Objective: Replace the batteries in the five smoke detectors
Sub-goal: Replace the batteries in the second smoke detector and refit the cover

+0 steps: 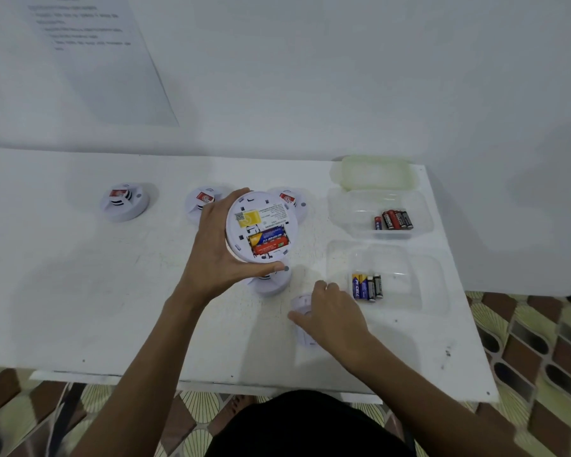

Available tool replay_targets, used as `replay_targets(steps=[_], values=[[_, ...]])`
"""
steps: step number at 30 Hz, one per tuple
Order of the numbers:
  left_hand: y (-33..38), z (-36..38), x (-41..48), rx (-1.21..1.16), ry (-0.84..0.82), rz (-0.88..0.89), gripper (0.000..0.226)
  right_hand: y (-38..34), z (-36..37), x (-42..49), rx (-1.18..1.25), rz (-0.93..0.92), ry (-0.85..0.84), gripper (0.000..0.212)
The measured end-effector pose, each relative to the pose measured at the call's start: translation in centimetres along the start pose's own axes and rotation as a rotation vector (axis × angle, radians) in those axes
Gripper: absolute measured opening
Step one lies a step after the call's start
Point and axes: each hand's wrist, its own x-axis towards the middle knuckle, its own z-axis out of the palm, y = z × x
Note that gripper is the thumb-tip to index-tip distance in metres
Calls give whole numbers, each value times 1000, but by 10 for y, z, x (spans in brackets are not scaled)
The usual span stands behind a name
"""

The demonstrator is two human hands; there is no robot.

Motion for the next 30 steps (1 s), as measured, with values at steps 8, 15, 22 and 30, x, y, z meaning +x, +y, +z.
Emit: replay_targets(steps=[8, 15, 22, 30], values=[[-16, -1, -14, -30, -68, -50, 89, 0, 20, 9, 201, 61, 46, 65], [-18, -3, -20, -39, -91, -59, 93, -1, 25, 7, 454, -25, 179, 21], [-17, -2, -22, -74, -112, -52, 91, -5, -33, 4, 955, 12, 223, 23], [-4, 1, -18, -42, -125, -44, 84, -13, -96, -14, 1117, -232, 240, 29]])
